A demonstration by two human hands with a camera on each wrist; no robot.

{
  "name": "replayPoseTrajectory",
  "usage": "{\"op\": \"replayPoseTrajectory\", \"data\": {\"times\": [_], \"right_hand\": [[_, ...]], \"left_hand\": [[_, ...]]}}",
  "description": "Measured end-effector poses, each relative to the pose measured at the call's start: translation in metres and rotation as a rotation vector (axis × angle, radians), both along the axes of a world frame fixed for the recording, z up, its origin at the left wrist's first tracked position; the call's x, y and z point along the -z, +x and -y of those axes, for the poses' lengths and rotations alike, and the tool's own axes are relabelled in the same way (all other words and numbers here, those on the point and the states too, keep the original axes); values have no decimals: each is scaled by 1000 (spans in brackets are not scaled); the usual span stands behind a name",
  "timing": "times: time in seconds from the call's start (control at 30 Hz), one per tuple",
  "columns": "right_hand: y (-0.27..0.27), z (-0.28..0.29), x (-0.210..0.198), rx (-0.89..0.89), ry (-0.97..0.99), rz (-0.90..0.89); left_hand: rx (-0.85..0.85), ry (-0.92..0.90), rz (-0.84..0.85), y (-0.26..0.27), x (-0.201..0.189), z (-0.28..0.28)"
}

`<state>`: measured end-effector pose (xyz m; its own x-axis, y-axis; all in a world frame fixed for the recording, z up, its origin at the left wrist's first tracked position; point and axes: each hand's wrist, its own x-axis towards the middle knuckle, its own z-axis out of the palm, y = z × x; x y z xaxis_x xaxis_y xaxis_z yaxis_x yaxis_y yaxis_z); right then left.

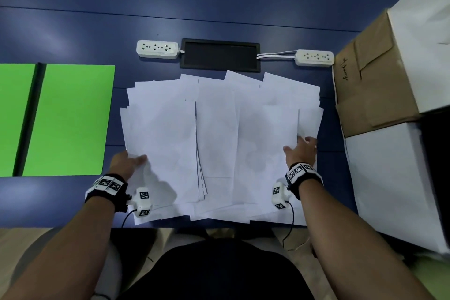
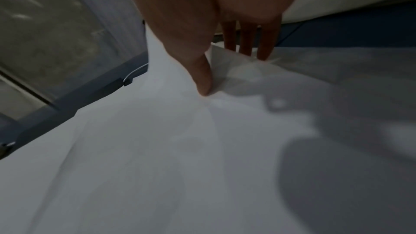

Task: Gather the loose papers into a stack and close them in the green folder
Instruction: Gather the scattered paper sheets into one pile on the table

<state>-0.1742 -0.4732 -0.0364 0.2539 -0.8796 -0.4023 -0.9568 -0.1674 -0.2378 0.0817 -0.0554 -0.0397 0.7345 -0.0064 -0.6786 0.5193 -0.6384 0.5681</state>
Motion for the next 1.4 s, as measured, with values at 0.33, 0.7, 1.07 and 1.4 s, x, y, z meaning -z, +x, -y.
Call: {"op": "replayPoseTrajectory", "data": {"times": [0.33,0.7,1.07,1.4], "right_hand": [[-2,8,-33,185,45,274],[-33,20,-98,209,176,677],[84,-86,-20,138,277,402],[74,-69,-45,147,170,494]], "left_hand": [[18,-13,1,0,0,-1],[34,53,2,4,2,-2],[43,64,-15,6,3,-5],[45,26,9,3,-1,0]]}}
